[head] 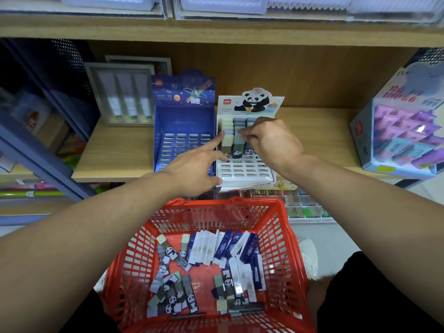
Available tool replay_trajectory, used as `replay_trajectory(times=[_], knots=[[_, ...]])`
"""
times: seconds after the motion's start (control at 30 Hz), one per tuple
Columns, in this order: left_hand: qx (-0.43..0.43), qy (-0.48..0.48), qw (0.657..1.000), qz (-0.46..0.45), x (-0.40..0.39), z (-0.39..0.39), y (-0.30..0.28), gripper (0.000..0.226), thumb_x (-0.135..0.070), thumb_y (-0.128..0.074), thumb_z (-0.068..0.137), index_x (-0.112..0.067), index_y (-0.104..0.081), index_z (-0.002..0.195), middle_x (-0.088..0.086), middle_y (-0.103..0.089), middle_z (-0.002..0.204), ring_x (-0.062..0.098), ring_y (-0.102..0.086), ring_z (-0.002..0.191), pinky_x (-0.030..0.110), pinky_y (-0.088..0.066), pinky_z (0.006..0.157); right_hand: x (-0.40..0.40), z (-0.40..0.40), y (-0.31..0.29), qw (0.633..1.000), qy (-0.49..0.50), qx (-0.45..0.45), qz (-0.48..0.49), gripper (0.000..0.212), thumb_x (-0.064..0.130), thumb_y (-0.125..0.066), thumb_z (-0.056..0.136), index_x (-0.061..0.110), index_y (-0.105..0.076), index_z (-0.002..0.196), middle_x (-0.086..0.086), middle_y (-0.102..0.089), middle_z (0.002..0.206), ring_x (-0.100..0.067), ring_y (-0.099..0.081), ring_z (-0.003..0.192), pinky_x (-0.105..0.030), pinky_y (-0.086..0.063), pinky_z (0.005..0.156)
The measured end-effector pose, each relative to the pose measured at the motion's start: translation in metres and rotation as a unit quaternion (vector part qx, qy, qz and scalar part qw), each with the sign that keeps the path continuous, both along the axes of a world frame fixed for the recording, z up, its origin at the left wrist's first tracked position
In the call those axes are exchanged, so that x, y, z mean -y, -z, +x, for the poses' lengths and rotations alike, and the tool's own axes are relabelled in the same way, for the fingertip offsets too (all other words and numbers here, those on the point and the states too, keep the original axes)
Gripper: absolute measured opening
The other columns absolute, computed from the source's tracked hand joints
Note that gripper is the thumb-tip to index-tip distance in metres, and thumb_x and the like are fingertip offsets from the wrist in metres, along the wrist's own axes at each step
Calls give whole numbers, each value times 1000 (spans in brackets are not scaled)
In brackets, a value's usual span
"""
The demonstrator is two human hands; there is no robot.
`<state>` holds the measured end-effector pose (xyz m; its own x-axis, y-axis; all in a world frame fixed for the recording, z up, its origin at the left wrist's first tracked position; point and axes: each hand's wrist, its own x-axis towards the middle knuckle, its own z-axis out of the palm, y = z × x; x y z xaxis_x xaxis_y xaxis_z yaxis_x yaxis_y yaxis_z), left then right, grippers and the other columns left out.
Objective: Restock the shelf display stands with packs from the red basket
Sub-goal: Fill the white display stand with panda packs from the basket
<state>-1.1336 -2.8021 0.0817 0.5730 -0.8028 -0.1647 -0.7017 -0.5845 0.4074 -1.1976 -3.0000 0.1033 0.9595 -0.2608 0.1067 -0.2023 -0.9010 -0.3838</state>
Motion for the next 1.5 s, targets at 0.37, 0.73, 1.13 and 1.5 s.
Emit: replay_trajectory(times=[0.37,0.73,1.13,1.5], knots=[[4,-2,1000,8,0,0,2,53,-37,-70,92,-34,-50,141,-26,13,163,7,-61,91,29,-46,73,-10,2,-12,988,-1,-52,-145,34,17,-47,99,29,-72,118,-6,-68,109,-31,-60,93,-34,-49,76],[-4,-3,1000,2,-1,-5,0,53,-34,-69,93,-33,-49,142,-22,12,165,7,-54,80,25,-42,67,-15,-8,-9,974,-18,-14,-225,29,21,-50,98,34,-69,116,1,-66,104,-26,-64,87,-30,-41,63],[-133,20,980,146,-40,-50,71,6,-22,-67,90,-20,-64,95,-9,-63,79,11,-59,71,25,-41,61,-54,-64,67,932,-287,-191,-108,23,27,-53,93,34,-71,106,11,-72,106,-16,-65,95,-27,-48,75],[-185,-84,936,287,-88,-88,200,39,-30,-63,93,-16,-58,129,8,-59,135,25,-58,120,34,-45,101,-71,-115,192,796,-343,-463,-183,34,10,-55,93,18,-62,125,-7,-62,124,-30,-60,110,-36,-52,87]])
